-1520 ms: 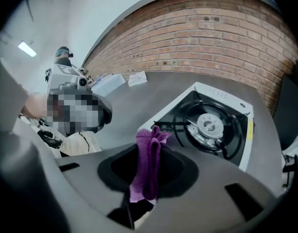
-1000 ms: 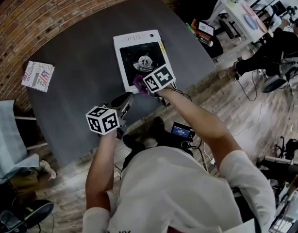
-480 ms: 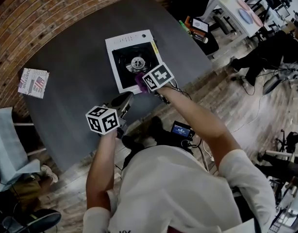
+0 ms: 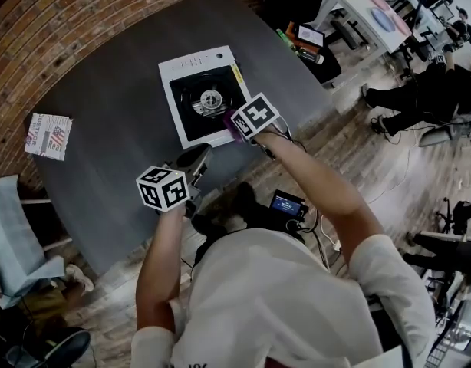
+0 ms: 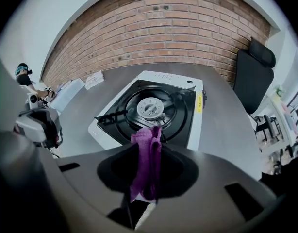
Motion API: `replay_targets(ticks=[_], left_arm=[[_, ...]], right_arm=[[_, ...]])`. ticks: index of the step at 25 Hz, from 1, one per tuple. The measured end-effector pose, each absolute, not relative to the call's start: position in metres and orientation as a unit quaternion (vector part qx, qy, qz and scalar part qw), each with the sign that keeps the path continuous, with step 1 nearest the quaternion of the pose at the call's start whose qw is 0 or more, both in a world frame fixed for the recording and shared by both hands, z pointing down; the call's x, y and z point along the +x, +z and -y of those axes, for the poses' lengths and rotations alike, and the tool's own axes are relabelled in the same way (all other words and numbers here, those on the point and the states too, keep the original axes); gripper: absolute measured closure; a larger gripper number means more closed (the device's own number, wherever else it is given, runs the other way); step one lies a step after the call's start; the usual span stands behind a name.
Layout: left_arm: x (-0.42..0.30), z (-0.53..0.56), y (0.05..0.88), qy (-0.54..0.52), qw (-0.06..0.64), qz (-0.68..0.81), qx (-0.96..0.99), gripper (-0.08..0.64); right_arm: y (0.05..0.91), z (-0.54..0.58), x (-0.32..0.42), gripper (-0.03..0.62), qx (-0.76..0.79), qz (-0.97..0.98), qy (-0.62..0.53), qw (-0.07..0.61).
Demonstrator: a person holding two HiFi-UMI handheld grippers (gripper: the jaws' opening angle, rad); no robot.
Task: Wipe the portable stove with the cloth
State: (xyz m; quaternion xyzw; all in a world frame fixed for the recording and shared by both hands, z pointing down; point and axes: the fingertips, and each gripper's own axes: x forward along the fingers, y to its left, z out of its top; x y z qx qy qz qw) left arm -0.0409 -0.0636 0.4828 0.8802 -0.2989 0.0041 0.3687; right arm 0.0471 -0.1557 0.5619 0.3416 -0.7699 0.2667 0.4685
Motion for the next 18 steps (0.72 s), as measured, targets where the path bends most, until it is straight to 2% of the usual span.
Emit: replay_targets(ticks=[18], left_arm=[[-0.031, 0.061, 0.482, 0.011, 0.364, 0.276, 0.89, 0.518]], right_arm=[[0.559, 0.146, 0.087, 0.497, 0.361, 0.744, 0.202, 0.525]])
